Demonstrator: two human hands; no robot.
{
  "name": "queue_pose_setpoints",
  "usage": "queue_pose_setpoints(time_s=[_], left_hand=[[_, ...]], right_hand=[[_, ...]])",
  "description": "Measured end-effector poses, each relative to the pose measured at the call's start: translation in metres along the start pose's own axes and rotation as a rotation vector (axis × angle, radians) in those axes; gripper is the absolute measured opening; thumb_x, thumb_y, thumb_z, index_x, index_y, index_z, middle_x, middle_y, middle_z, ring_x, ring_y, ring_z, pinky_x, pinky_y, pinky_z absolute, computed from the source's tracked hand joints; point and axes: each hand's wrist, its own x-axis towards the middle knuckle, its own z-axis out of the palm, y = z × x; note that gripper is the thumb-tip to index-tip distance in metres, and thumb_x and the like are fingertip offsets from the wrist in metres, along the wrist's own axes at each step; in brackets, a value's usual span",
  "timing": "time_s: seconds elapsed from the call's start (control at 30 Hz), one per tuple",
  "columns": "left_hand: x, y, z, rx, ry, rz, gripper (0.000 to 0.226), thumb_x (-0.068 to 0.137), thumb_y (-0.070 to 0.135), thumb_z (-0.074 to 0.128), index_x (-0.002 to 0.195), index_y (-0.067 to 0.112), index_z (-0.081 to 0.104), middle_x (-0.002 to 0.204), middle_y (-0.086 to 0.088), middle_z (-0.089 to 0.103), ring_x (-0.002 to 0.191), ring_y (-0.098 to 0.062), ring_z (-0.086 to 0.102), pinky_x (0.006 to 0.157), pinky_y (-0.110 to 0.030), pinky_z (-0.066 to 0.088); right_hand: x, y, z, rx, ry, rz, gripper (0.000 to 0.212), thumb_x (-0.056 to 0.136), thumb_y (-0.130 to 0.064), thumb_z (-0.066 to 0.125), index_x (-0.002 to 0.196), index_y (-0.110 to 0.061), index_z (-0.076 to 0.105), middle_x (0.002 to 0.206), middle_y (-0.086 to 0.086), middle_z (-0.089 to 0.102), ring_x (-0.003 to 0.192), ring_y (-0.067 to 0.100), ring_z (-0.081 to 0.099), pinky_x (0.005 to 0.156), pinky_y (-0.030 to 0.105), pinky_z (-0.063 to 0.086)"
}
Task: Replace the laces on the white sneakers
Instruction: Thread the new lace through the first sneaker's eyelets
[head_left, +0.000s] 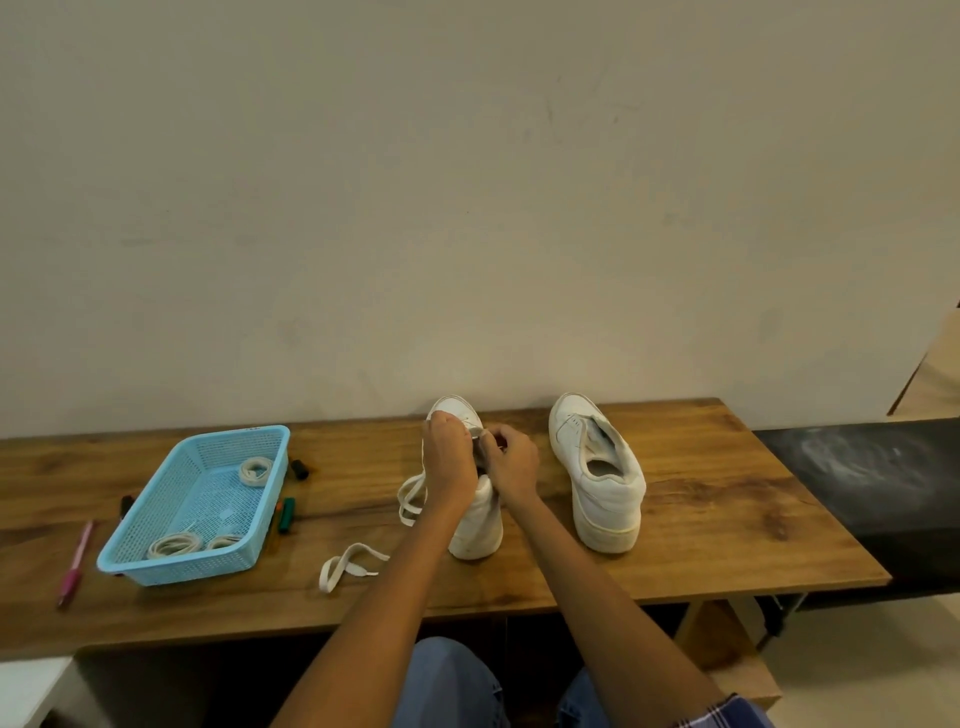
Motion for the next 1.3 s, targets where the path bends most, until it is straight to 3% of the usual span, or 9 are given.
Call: queue_pose_setpoints(time_s=[0.37, 0.5, 0.63, 0.8, 0.97, 1.03, 1.1, 1.23, 1.3], left_hand=[[0.003, -0.001, 0.003, -0.003, -0.001, 0.047, 0.019, 0.093, 0.007, 0.051, 0.089, -0.003, 0.067, 0.107, -0.011, 0.059, 0.103, -0.018, 0.048, 0.077, -0.018, 0.035], [0.002, -0.003, 0.005, -0.052, 0.034, 0.05, 0.021, 0.092, 0.007, 0.053, 0.077, -0.002, 0.066, 0.097, -0.01, 0.059, 0.092, -0.018, 0.049, 0.07, -0.016, 0.034], [-0.002, 0.001, 0.002, -0.084, 0.057, 0.028, 0.027, 0.091, 0.0, 0.049, 0.066, 0.006, 0.059, 0.087, -0.004, 0.051, 0.079, -0.012, 0.044, 0.059, -0.011, 0.035], [-0.002, -0.001, 0.002, -0.128, 0.057, -0.012, 0.023, 0.088, 0.002, 0.057, 0.067, 0.002, 0.064, 0.085, -0.011, 0.063, 0.073, -0.012, 0.048, 0.057, -0.01, 0.034], [-0.004, -0.001, 0.002, -0.159, 0.075, -0.023, 0.017, 0.086, 0.002, 0.062, 0.07, 0.001, 0.066, 0.085, -0.013, 0.064, 0.074, -0.013, 0.051, 0.07, -0.021, 0.049], [-0.005, -0.001, 0.001, -0.195, 0.108, -0.03, 0.003, 0.081, 0.0, 0.067, 0.079, 0.003, 0.066, 0.094, -0.012, 0.061, 0.085, -0.017, 0.053, 0.081, -0.027, 0.05], [-0.007, -0.002, 0.001, -0.209, 0.152, -0.05, 0.027, 0.073, -0.001, 0.074, 0.098, 0.006, 0.063, 0.109, -0.01, 0.055, 0.104, -0.022, 0.05, 0.09, -0.029, 0.046], [-0.008, -0.002, 0.001, -0.179, 0.176, -0.114, 0.051, 0.068, 0.008, 0.08, 0.114, 0.012, 0.057, 0.125, -0.009, 0.049, 0.119, -0.027, 0.042, 0.096, -0.041, 0.043], [-0.007, -0.002, 0.002, -0.174, 0.164, -0.121, 0.052, 0.069, 0.009, 0.079, 0.116, 0.013, 0.056, 0.127, -0.009, 0.048, 0.12, -0.027, 0.041, 0.097, -0.041, 0.042]], right_hand=[[0.003, 0.006, 0.001, -0.013, 0.002, -0.017, 0.018, 0.091, -0.018, 0.056, 0.084, -0.009, 0.069, 0.079, 0.001, 0.068, 0.071, 0.01, 0.057, 0.067, 0.022, 0.044], [0.002, 0.006, 0.0, -0.024, -0.021, -0.029, 0.016, 0.092, -0.021, 0.057, 0.089, -0.011, 0.069, 0.084, 0.0, 0.069, 0.075, 0.01, 0.059, 0.065, 0.013, 0.043], [0.004, 0.005, -0.004, 0.044, -0.069, -0.017, 0.019, 0.093, -0.025, 0.057, 0.087, -0.011, 0.068, 0.08, -0.001, 0.067, 0.075, 0.011, 0.061, 0.067, 0.019, 0.048], [0.024, -0.004, -0.013, 0.114, -0.231, 0.161, 0.016, 0.09, -0.021, 0.062, 0.086, -0.006, 0.067, 0.084, 0.007, 0.067, 0.081, 0.018, 0.062, 0.075, 0.031, 0.054], [0.032, -0.008, -0.019, 0.176, -0.347, 0.308, 0.018, 0.093, -0.014, 0.057, 0.076, -0.012, 0.062, 0.08, 0.007, 0.062, 0.071, 0.012, 0.055, 0.064, 0.023, 0.049], [0.035, -0.008, -0.013, 0.047, -0.318, 0.251, 0.023, 0.094, -0.011, 0.051, 0.073, -0.011, 0.059, 0.073, 0.004, 0.057, 0.07, 0.014, 0.051, 0.068, 0.034, 0.048], [0.041, -0.012, -0.013, 0.049, -0.226, 0.294, 0.024, 0.095, -0.01, 0.043, 0.074, -0.01, 0.055, 0.073, 0.004, 0.055, 0.072, 0.017, 0.051, 0.072, 0.039, 0.048], [0.067, -0.044, -0.047, 0.835, 0.207, 0.525, 0.028, 0.101, -0.009, 0.026, 0.078, -0.011, 0.041, 0.07, 0.008, 0.046, 0.053, 0.016, 0.048, 0.057, 0.031, 0.048], [0.077, -0.051, -0.062, 0.892, 0.31, 0.492, 0.026, 0.099, -0.01, 0.023, 0.079, -0.016, 0.037, 0.067, 0.006, 0.041, 0.042, 0.012, 0.037, 0.041, 0.023, 0.037]])
